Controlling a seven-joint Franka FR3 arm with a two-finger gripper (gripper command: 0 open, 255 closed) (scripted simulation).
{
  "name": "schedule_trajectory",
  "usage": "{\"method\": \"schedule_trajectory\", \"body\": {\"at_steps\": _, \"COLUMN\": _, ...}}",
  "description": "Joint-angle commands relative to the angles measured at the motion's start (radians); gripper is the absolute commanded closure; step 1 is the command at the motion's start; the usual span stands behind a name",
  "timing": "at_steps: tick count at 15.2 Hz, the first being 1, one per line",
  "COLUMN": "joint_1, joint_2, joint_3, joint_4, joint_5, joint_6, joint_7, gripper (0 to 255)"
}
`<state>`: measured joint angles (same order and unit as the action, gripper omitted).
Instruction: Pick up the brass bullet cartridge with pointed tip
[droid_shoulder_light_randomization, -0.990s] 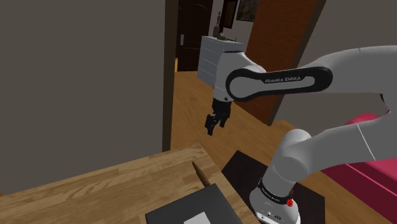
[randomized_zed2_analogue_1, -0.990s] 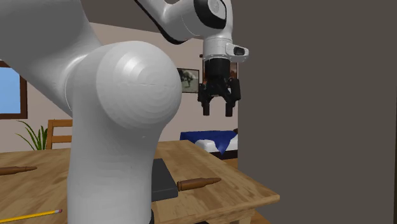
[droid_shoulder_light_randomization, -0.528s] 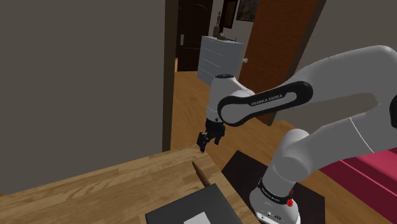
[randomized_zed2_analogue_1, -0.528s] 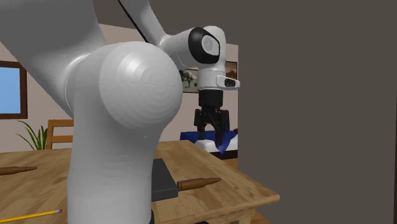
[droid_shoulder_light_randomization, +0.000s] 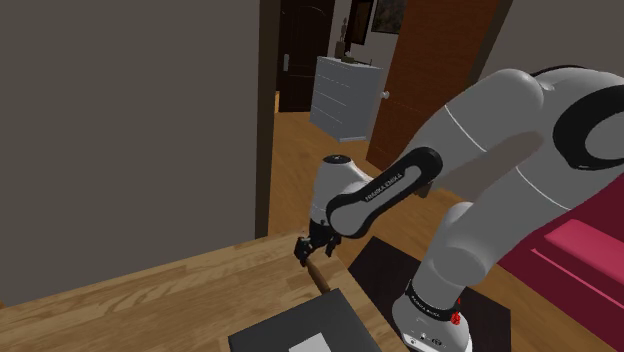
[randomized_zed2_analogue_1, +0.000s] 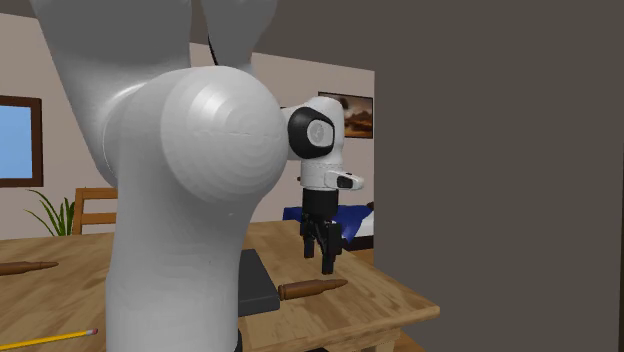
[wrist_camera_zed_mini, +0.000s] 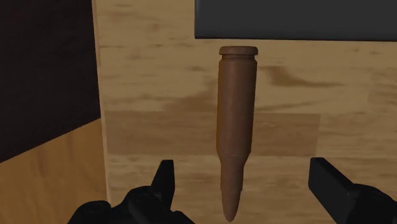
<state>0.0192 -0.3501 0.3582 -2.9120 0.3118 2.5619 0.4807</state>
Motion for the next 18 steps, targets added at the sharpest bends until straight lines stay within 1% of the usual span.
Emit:
{"method": "schedule_trajectory", "body": {"at_steps": 1, "joint_1": -0.003, "joint_2": 0.058, "joint_3": 0.013, "joint_4": -0.003, "joint_5": 0.005, "joint_6": 0.064, "joint_7": 0.016, "gripper": 0}}
{"method": "schedule_trajectory", "body": {"at_steps": 6, "joint_1": -0.015, "joint_2": 0.164, "joint_3": 0.026, "joint_4": -0.008, "joint_5": -0.005, "joint_6": 0.175, "joint_7": 0.02, "gripper": 0}}
{"method": "schedule_trajectory", "body": {"at_steps": 7, "joint_1": -0.021, "joint_2": 0.2, "joint_3": 0.03, "joint_4": -0.008, "joint_5": -0.013, "joint_6": 0.21, "joint_7": 0.024, "gripper": 0}}
{"method": "schedule_trajectory", "body": {"at_steps": 9, "joint_1": -0.02, "joint_2": 0.2, "joint_3": 0.03, "joint_4": -0.008, "joint_5": -0.013, "joint_6": 0.21, "joint_7": 0.024, "gripper": 0}}
{"method": "schedule_trajectory", "body": {"at_steps": 10, "joint_1": -0.022, "joint_2": 0.204, "joint_3": 0.03, "joint_4": -0.006, "joint_5": -0.016, "joint_6": 0.212, "joint_7": 0.025, "gripper": 255}}
{"method": "schedule_trajectory", "body": {"at_steps": 18, "joint_1": -0.021, "joint_2": 0.203, "joint_3": 0.03, "joint_4": -0.006, "joint_5": -0.015, "joint_6": 0.212, "joint_7": 0.026, "gripper": 255}}
